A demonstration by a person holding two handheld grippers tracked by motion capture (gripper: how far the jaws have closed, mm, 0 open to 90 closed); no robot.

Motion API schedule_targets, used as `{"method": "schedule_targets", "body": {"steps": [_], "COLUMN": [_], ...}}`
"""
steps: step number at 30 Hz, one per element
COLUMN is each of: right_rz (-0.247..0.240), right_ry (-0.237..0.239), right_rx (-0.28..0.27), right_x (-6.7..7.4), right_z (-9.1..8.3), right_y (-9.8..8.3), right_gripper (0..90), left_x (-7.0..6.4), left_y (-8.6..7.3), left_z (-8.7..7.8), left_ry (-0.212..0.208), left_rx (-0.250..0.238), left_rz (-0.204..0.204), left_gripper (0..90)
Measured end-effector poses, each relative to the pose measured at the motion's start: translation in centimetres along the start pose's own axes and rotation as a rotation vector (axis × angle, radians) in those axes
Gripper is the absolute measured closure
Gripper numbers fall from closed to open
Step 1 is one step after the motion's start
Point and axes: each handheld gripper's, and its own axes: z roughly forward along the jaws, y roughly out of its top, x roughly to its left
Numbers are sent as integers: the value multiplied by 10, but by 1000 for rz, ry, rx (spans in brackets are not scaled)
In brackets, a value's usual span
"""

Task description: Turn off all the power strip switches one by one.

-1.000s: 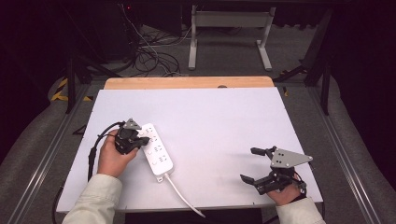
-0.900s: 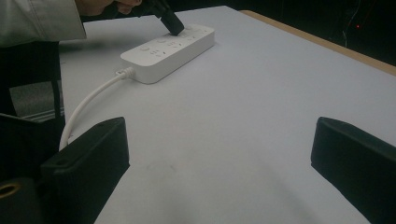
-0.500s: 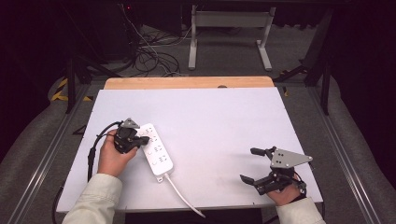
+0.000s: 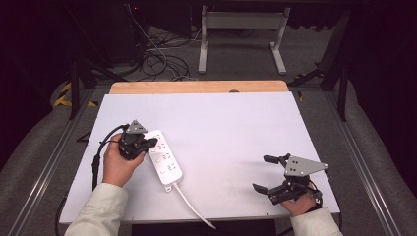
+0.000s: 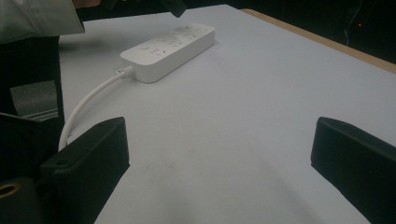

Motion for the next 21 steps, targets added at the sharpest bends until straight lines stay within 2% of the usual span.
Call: {"method": "schedule_targets", "body": {"steps": [6,9,17,21], "right_rz": [2,-2,0,1], "right_ry": [-1,-2,-3,-1], "right_rx": [-2,-2,2,4], "right_x": [1,1,1,1], "right_z": [-1,-1,0,0], "right_y": [0,0,0,0], "right_gripper": [47,47,47,47], "left_x": [1,4,23,31], "left_y": [1,1,1,-3], "left_z": [-4,-6,-12,-11], "left_ry": [0,28,70,74], "left_rx": [-15,-19,-41,-42], "left_rz": [-14,-7,-36,-58], "left_gripper": [900,900,900,900]}}
